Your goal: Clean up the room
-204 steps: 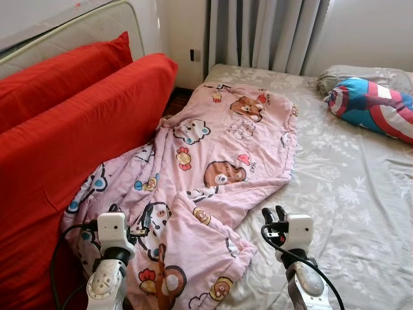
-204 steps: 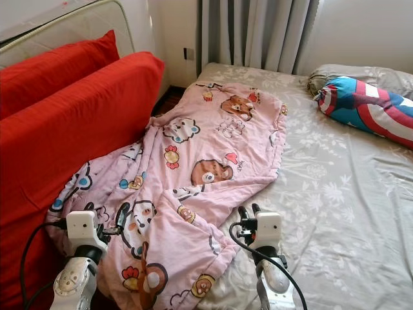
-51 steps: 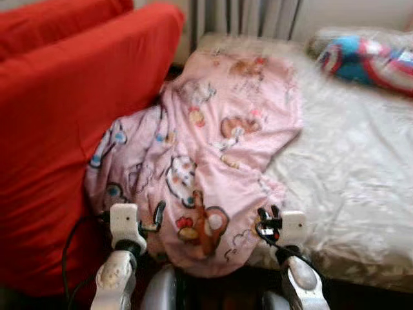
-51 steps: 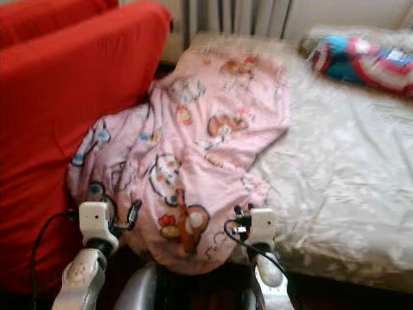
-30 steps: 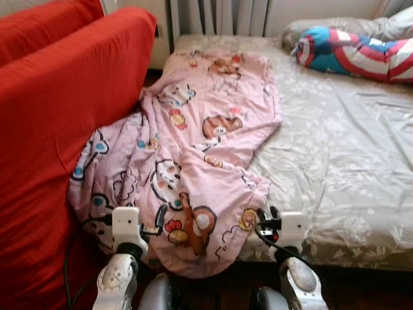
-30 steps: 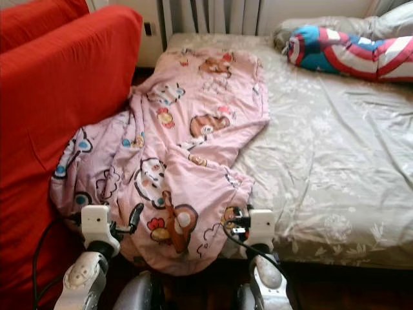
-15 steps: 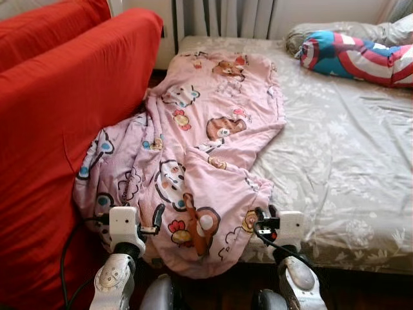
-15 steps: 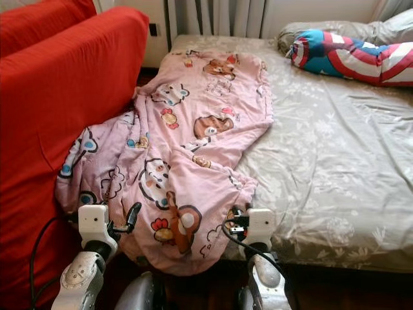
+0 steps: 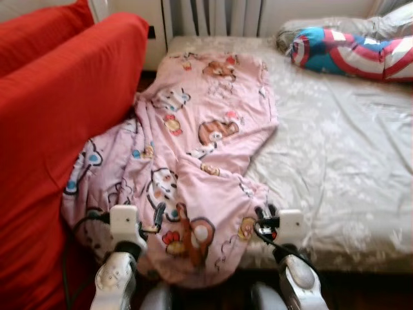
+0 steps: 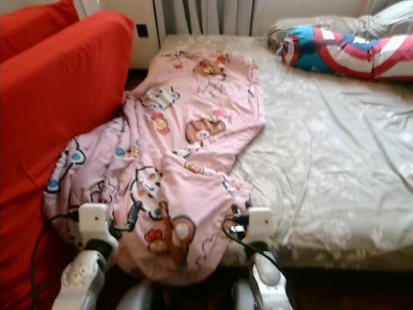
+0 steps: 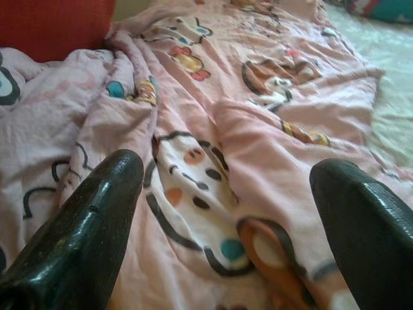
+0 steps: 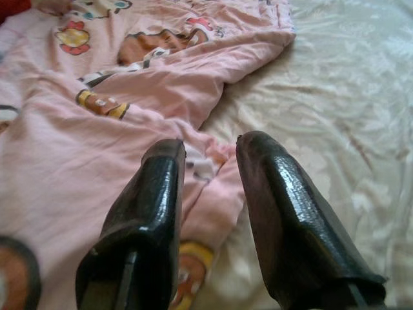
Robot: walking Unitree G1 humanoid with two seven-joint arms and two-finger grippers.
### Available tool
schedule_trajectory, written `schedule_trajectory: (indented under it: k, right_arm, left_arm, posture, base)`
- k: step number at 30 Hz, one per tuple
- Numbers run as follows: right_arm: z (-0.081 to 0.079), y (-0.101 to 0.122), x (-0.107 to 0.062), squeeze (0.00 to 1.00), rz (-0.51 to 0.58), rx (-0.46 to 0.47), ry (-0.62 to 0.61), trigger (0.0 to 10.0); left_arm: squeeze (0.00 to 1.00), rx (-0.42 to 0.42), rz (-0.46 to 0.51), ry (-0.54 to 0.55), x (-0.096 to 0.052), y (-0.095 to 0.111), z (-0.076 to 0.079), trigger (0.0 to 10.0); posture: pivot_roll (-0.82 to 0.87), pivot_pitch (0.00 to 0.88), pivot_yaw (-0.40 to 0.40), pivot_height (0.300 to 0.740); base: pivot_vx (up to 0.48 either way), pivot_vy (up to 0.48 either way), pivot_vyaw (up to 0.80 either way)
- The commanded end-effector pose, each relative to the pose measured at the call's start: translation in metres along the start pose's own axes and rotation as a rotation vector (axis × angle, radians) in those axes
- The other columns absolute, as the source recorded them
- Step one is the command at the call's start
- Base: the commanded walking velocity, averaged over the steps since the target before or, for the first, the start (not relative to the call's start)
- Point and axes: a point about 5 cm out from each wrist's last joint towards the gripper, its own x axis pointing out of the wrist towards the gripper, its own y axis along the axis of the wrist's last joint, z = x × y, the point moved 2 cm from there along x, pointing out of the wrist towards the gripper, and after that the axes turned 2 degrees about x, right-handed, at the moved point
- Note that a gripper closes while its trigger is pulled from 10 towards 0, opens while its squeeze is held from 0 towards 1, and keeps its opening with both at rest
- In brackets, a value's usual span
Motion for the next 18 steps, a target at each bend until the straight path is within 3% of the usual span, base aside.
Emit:
schedule_trajectory:
  k: [1,15,18]
  right_arm:
    - [-0.0095,-0.0037,-0.0003,0.0,-0.011,0.018,0.016,10.0]
    - [-0.01,-0.0035,0.0003,0.0,-0.011,0.017,0.017,10.0]
    - [-0.0088,-0.003,0.0016,0.0,-0.013,0.012,0.012,10.0]
  left_arm:
    - [0.0,0.002,-0.023,0.02,-0.0028,-0.0051,-0.0084,10.0]
    - [0.0,0.001,-0.025,0.021,-0.0029,-0.0058,-0.0089,10.0]
    - [0.0,0.003,-0.024,0.023,-0.0028,-0.0057,-0.0093,10.0]
  posture:
    - [-0.02,0.105,-0.01,0.646]
    - [-0.02,0.106,-0.009,0.646]
    - [-0.02,0.107,-0.008,0.646]
  base:
    - [0.319,0.0,0.0]
    - [0.321,0.0,0.0]
    - [0.0,0.0,0.0]
